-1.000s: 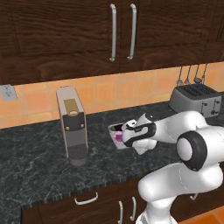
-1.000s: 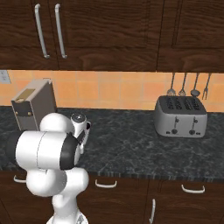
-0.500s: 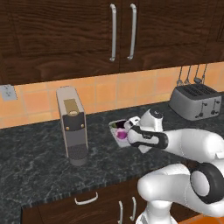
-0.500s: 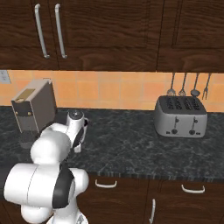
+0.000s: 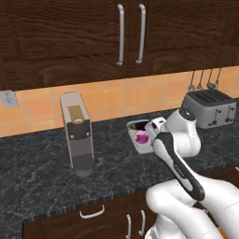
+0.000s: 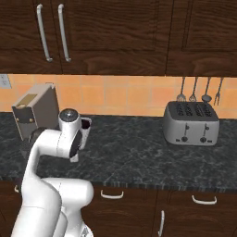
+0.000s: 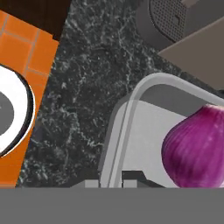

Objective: Take the meat container that has the fish and place it on the second highest rack of the freezer. Then take the vegetable container that has the eggplant and onion and place it on the highest rack of the freezer.

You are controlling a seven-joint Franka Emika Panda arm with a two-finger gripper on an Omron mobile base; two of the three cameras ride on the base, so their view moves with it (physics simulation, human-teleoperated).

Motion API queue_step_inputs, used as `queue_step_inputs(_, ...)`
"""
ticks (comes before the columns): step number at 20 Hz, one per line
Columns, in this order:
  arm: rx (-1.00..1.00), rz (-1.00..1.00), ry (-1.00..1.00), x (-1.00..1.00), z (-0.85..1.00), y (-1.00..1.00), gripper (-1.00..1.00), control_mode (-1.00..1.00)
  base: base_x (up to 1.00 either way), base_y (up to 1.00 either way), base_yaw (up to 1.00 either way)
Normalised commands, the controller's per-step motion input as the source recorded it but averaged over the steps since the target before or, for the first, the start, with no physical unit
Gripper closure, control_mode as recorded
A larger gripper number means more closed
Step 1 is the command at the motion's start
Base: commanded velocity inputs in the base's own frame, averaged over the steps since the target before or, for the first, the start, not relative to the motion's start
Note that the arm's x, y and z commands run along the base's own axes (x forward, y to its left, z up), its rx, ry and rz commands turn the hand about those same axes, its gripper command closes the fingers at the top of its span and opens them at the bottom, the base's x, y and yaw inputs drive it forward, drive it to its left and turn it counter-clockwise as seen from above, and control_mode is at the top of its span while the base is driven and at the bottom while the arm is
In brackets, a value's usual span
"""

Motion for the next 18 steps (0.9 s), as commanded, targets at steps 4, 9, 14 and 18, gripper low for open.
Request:
queue_step_inputs(4, 0.00, -0.03, 0.00, -0.84, 1.00, -0.39, 1.00, -1.00, 0.00, 0.00, 0.00)
queue_step_inputs(9, 0.00, -0.07, 0.02, -0.80, 1.00, -0.24, 1.00, -1.00, 0.00, 0.00, 0.00)
queue_step_inputs(14, 0.00, -0.20, 0.05, -0.83, 0.87, 0.19, 1.00, -1.00, 0.00, 0.00, 0.00)
queue_step_inputs(18, 0.00, -0.19, 0.00, -0.61, 0.54, 0.32, 1.00, -1.00, 0.00, 0.00, 0.00)
